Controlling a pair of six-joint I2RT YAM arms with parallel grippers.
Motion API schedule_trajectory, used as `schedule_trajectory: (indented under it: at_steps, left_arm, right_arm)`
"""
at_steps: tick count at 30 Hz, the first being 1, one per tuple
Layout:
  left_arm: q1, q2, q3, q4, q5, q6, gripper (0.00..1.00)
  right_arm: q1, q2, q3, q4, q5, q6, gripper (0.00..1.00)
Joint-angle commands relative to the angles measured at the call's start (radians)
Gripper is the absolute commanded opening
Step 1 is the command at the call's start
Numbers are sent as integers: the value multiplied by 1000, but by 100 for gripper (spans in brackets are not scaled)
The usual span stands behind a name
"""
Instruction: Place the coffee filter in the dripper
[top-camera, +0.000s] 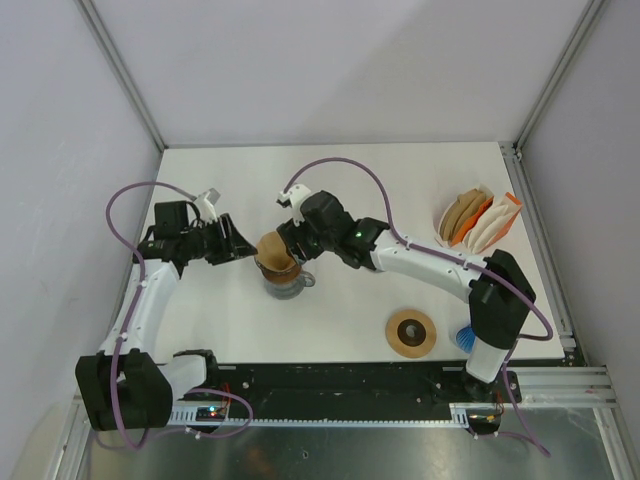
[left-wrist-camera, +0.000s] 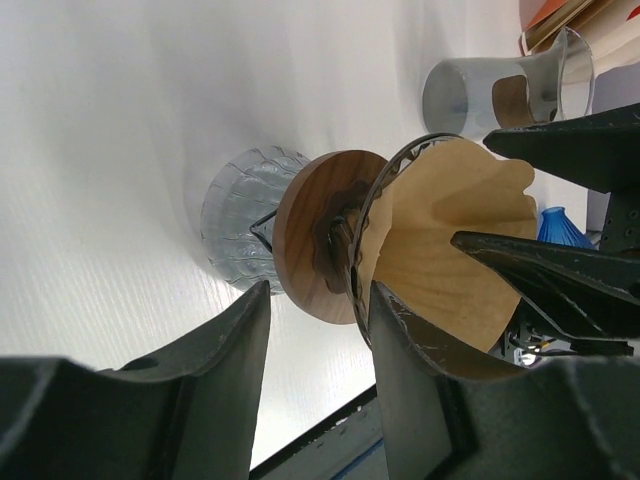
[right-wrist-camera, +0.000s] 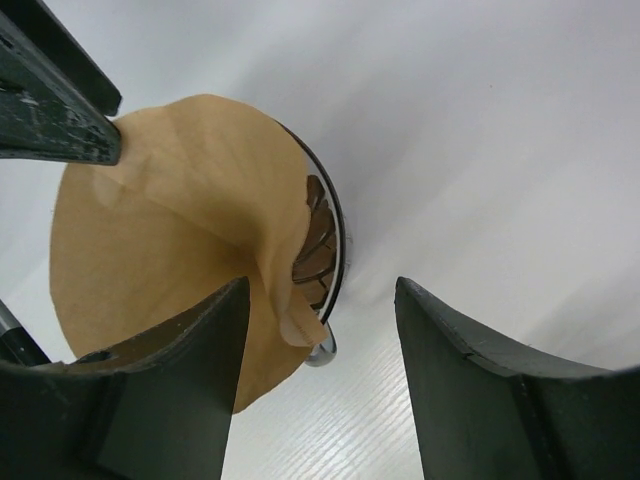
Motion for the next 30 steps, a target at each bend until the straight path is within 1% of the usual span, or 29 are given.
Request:
schedule_trajectory:
  at_steps: [1,15,24,30]
  left_arm:
    - [-3,0,-13,25,-27,26,48]
    - [-4,18,-6,28,-37,33,48]
    - [-5,-5,66,27,-3,25,52]
    - [-5,-4,73,27,-2,16,53]
  right_arm:
    - [-13,23,-12,44,-12,18,65]
    - [-19,18,-12,54,-27,12,65]
    - [-17,-38,12,52,-86,-19,65]
    - [-9,-50,49,21,-96,-38,65]
